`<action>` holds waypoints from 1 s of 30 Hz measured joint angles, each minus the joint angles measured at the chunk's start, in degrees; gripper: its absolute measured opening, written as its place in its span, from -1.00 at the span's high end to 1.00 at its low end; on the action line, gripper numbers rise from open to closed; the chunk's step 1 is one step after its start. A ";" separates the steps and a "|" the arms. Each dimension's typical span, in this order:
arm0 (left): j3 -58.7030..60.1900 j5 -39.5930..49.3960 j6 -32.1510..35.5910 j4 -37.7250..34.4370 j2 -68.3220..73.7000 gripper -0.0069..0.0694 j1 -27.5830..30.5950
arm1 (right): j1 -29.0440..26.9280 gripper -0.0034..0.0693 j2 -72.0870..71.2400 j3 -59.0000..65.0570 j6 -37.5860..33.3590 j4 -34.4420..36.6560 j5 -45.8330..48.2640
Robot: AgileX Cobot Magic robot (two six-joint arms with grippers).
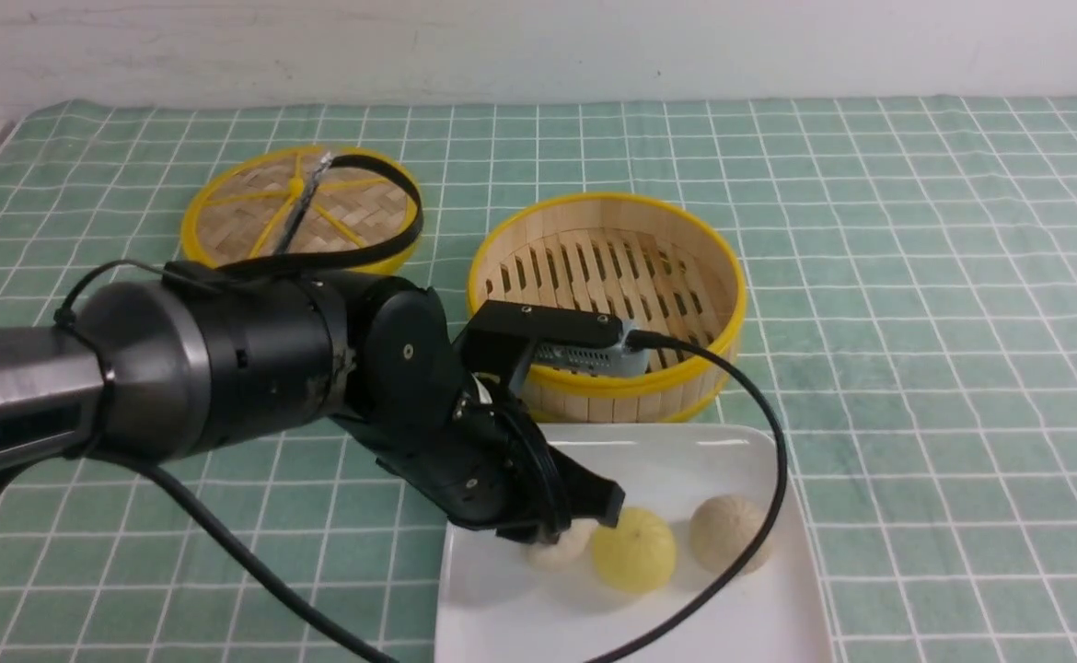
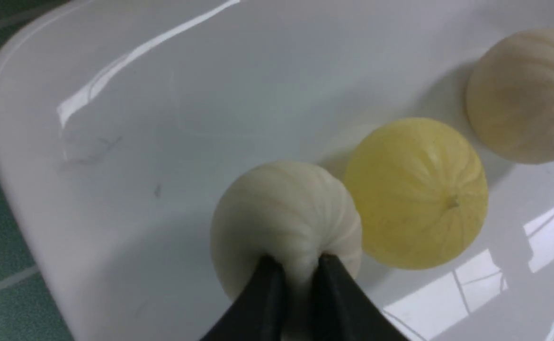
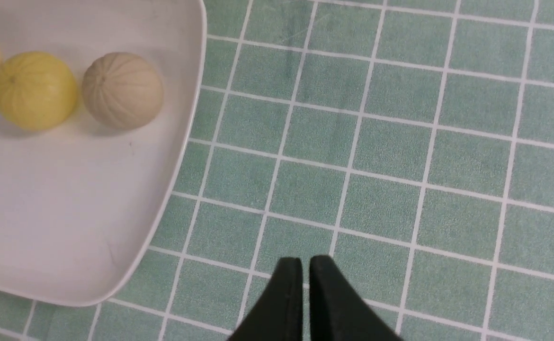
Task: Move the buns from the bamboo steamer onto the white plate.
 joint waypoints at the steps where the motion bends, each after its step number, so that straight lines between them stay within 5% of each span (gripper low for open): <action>1: 0.00 0.19 0.00 -0.04 0.00 0.46 0.00 | 0.00 0.78 -0.67 -0.11 0.00 0.00 0.61; 9: -0.32 0.81 0.00 0.13 0.00 -0.03 0.12 | 0.00 0.77 -15.44 -3.83 0.00 -1.22 10.57; 13: -2.14 1.47 0.00 3.79 0.00 -0.12 0.12 | 0.00 0.77 -24.88 -3.90 0.00 -1.78 10.80; 17: -5.15 4.21 0.05 6.89 0.00 -0.13 0.12 | 0.00 0.76 -32.28 -1.09 0.00 -1.71 1.95; 24: -8.25 8.31 0.05 7.69 0.00 -0.13 0.12 | 0.00 0.73 -37.39 15.44 0.00 -1.47 -26.68; 30: -8.25 8.49 0.05 7.76 0.00 -0.13 0.12 | 0.00 0.72 -37.41 21.10 0.00 -1.24 -38.61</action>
